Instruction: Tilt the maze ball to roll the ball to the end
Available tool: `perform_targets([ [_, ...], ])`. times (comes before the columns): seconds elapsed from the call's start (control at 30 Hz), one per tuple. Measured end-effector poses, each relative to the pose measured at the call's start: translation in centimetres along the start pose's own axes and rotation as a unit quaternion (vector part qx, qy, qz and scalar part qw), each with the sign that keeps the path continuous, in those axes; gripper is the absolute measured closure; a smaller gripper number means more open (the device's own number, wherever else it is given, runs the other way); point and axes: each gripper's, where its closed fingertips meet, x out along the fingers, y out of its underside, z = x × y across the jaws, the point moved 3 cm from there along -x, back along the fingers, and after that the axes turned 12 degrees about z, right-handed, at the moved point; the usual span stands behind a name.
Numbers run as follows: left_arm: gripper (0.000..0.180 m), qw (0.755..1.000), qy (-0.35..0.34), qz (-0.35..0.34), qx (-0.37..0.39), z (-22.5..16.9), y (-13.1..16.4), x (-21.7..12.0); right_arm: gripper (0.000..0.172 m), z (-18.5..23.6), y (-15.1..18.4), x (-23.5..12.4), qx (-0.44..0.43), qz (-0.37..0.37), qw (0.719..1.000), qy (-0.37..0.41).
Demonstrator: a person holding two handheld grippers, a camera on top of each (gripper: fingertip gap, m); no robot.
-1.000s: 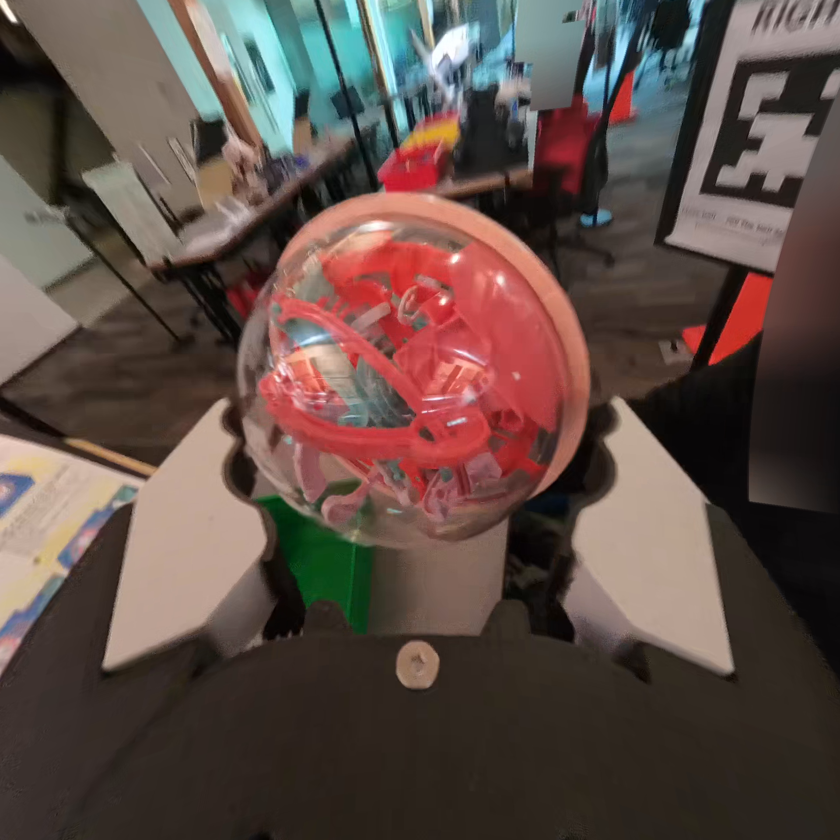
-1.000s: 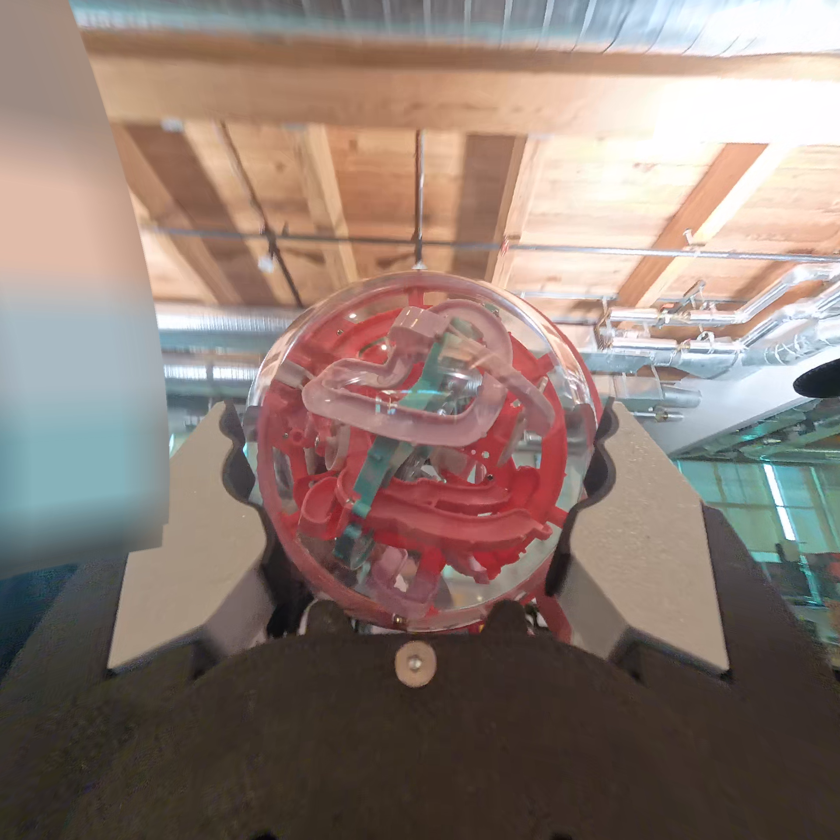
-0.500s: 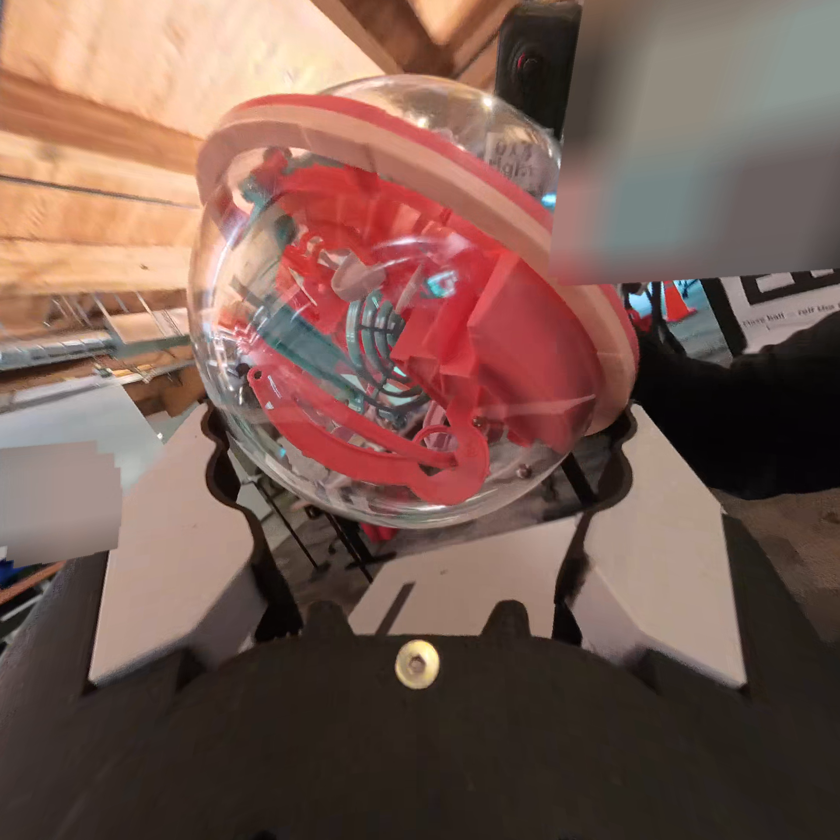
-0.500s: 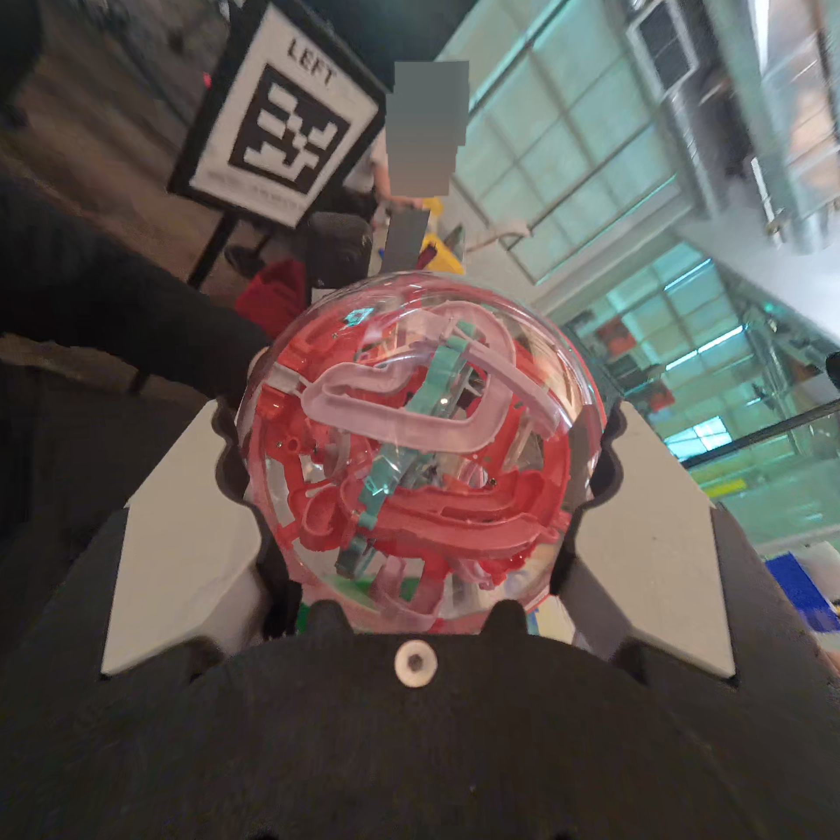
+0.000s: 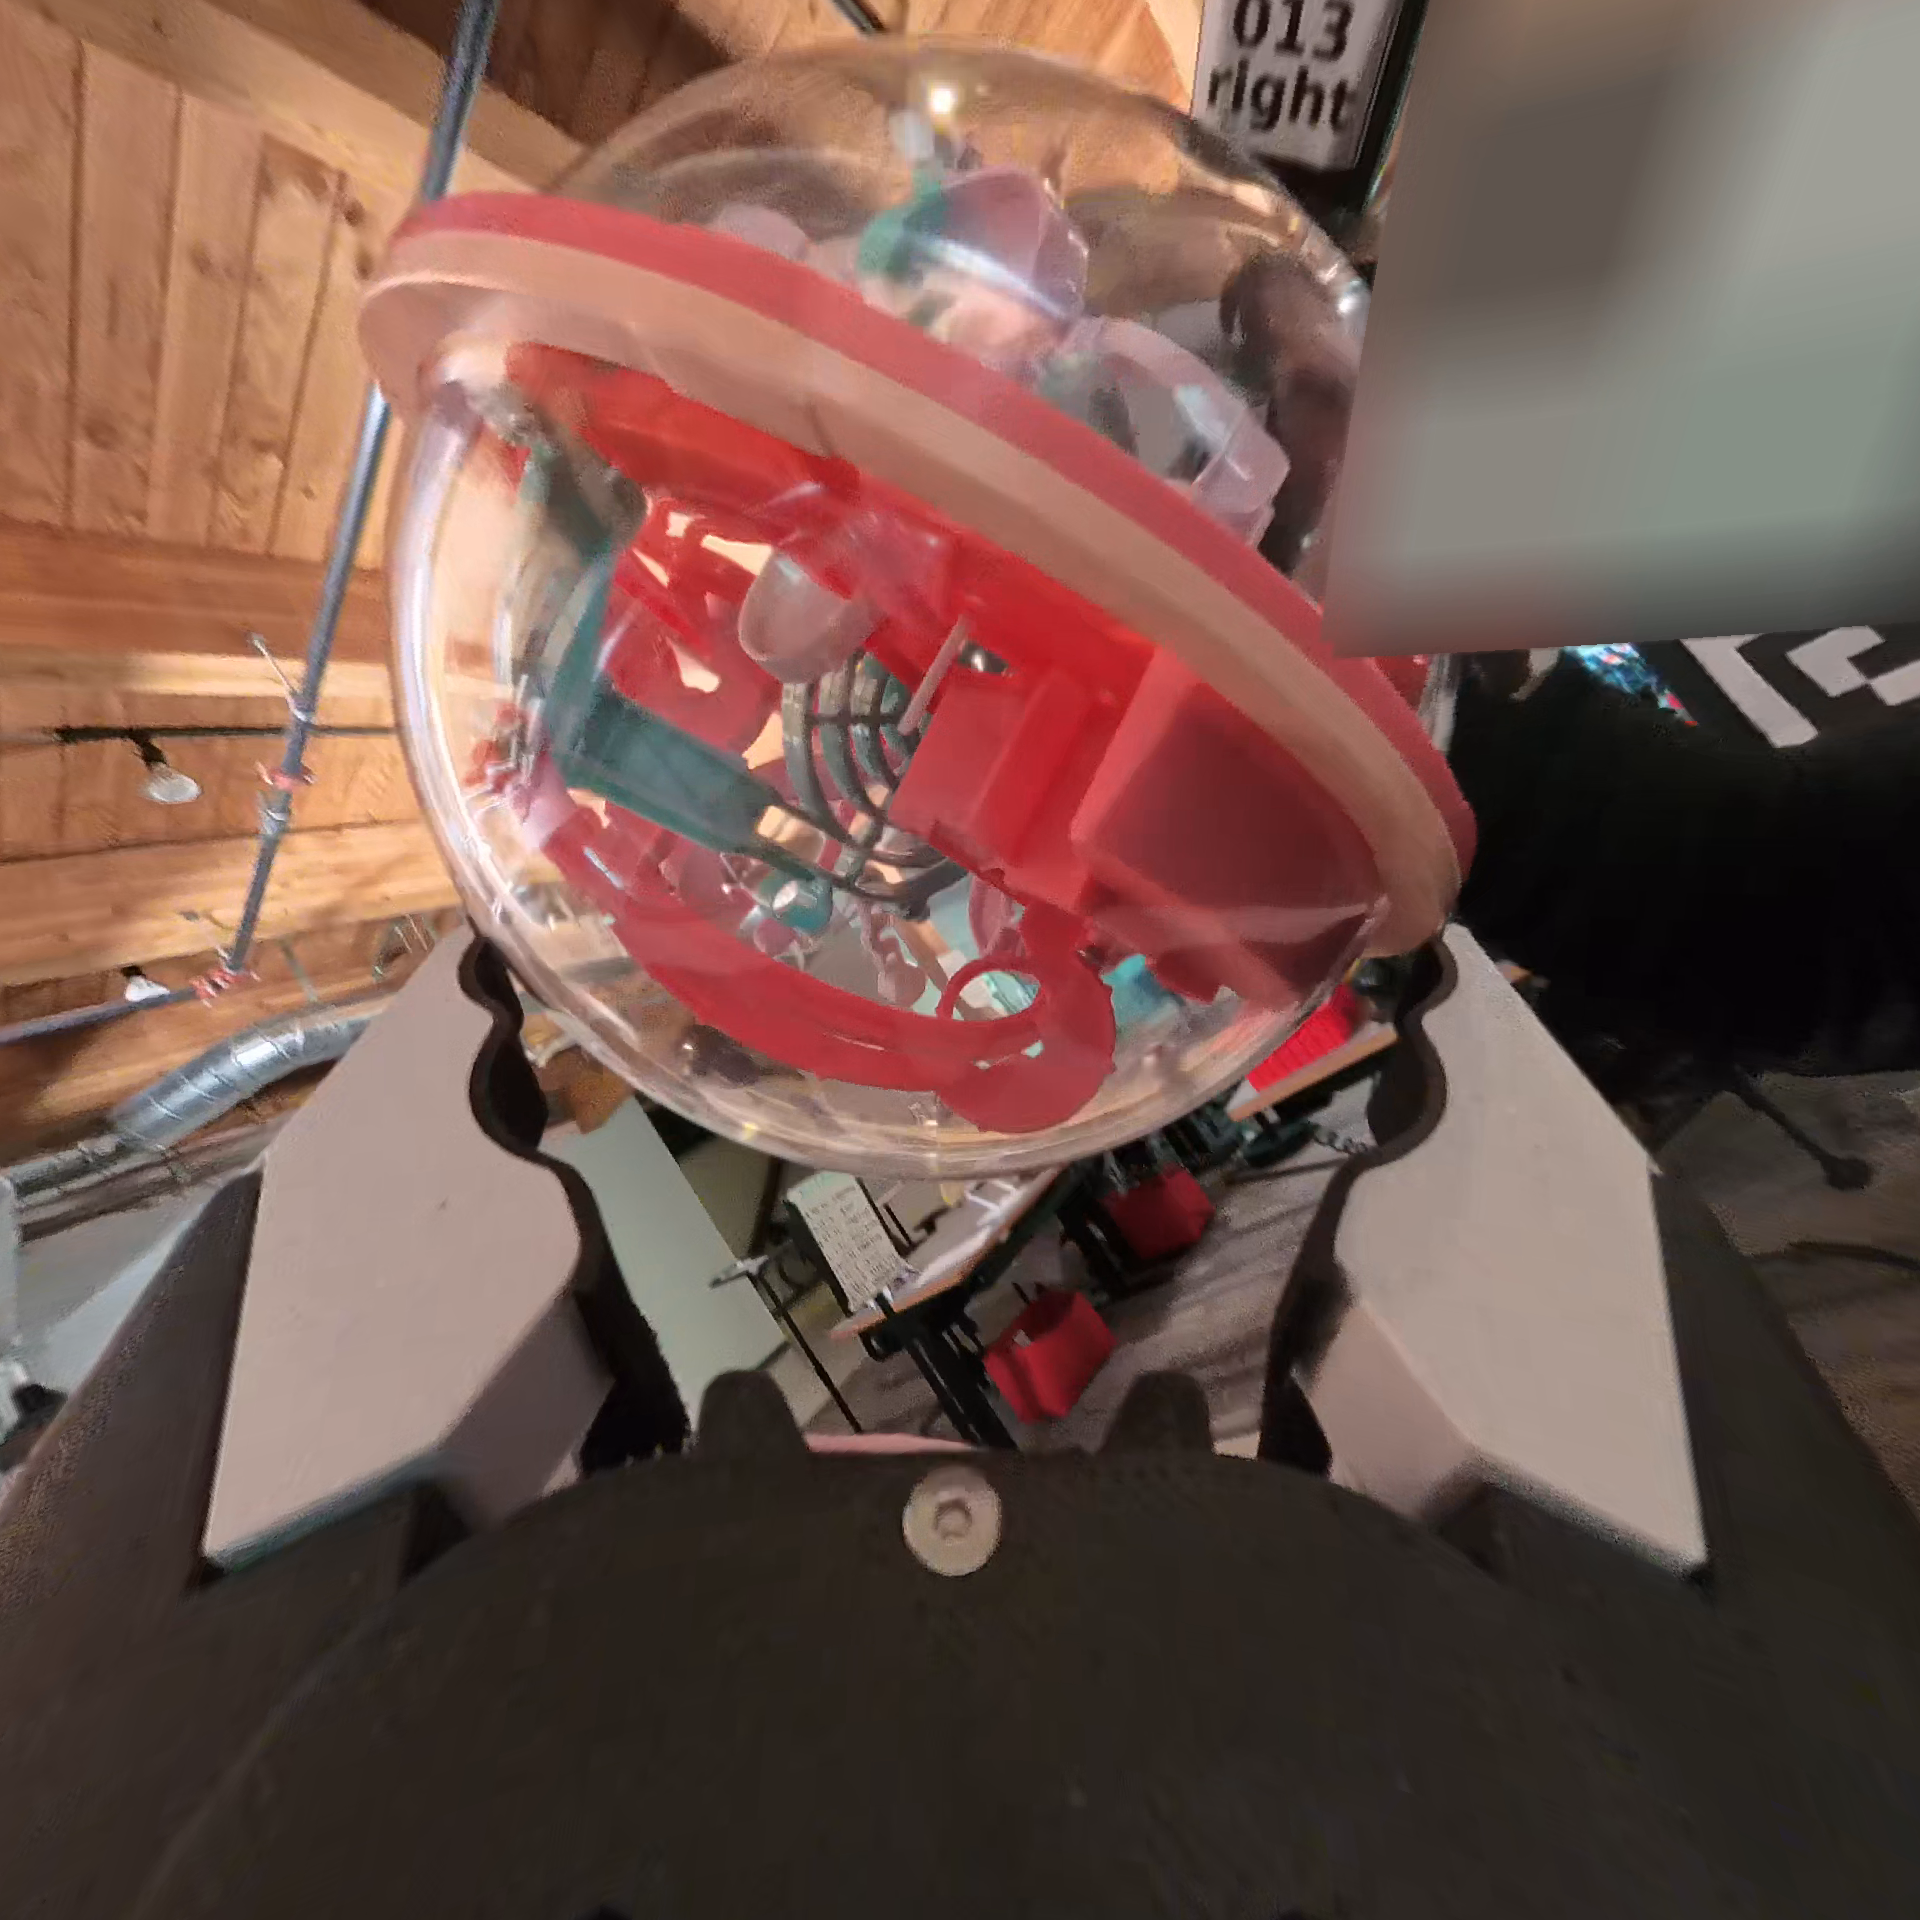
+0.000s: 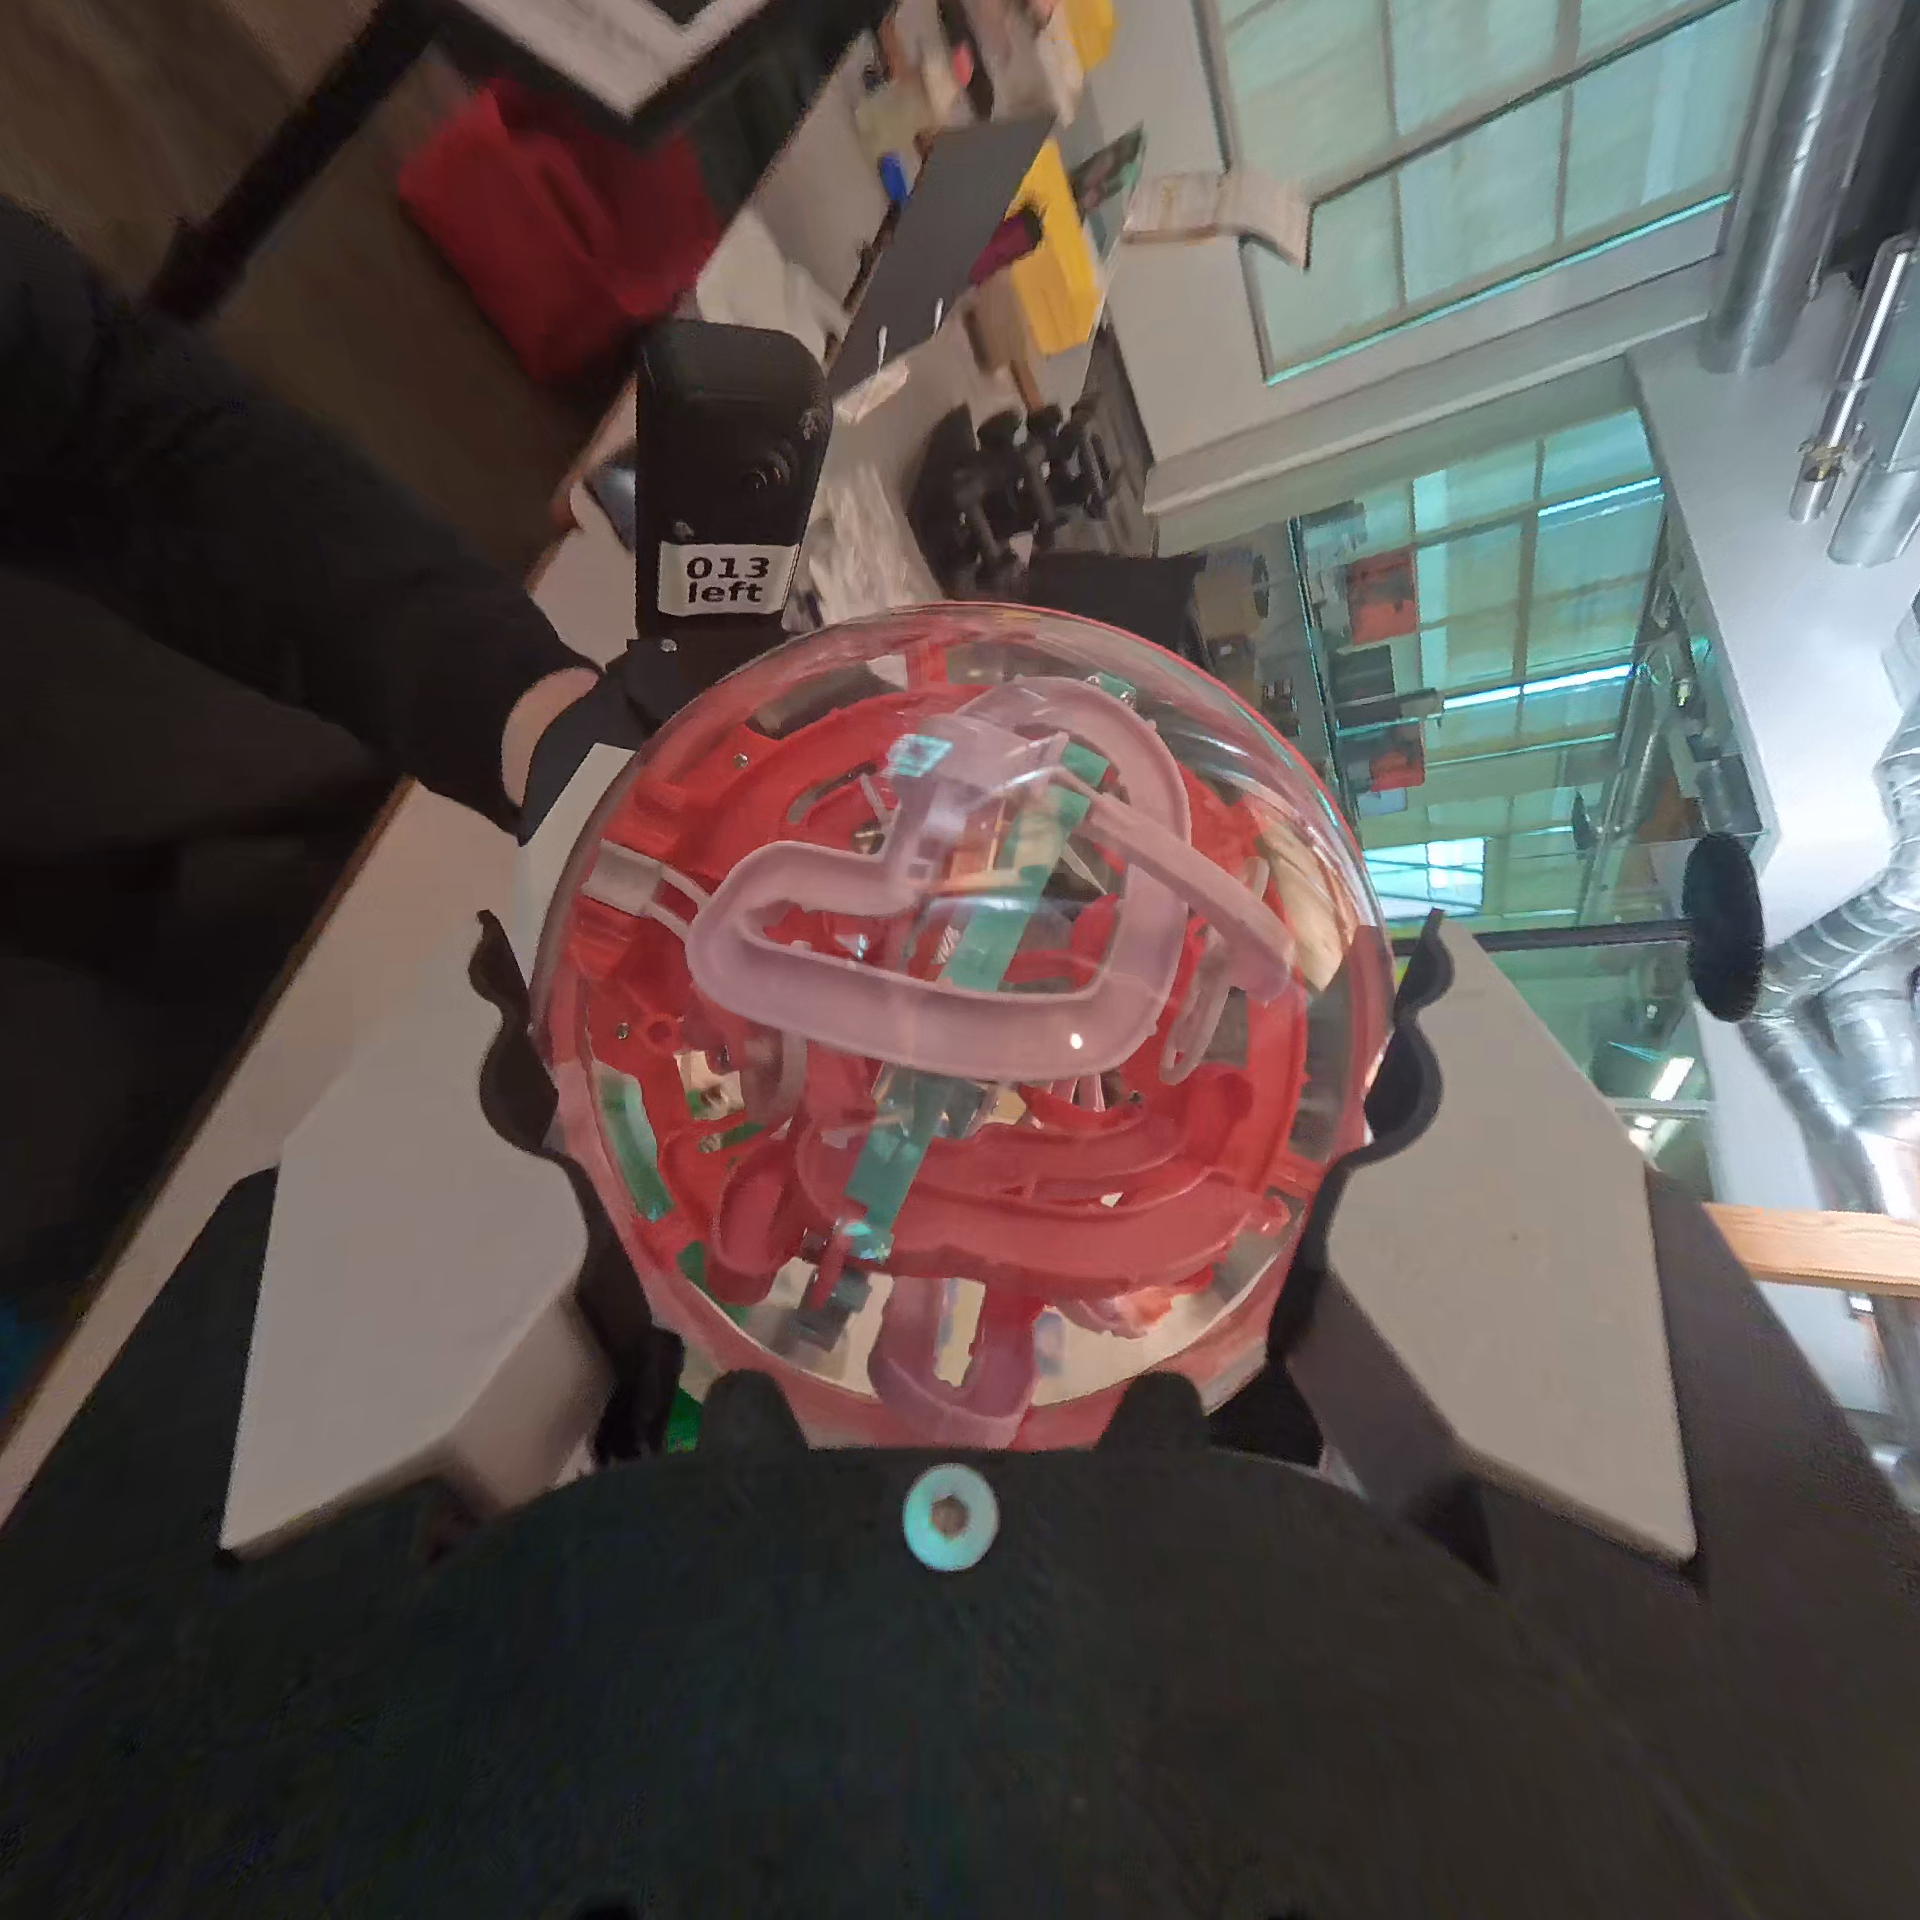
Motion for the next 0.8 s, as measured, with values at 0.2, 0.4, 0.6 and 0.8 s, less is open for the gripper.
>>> perform_targets([
  [0.2,0.022,0.995,-0.047,-0.069,0.049,0.5,-2.8,-1.4,0.014,0.4,-4.8,0.0,-0.121,0.097,0.988,0.013],
  [0.4,0.023,0.987,-0.056,-0.059,0.139,1.7,-7.5,-1.6,0.014,-0.1,-9.1,-2.2,-0.21,0.139,0.964,0.088],
  [0.6,0.023,0.968,-0.048,0.015,0.245,3.3,-12.7,-0.5,0.015,-1.8,-11.7,-5.8,-0.237,0.118,0.945,0.191],
  [0.8,0.023,0.958,-0.061,0.021,0.279,3.5,-15.9,1.2,0.016,-2.6,-13.2,-8.6,-0.264,0.144,0.926,0.228],
])
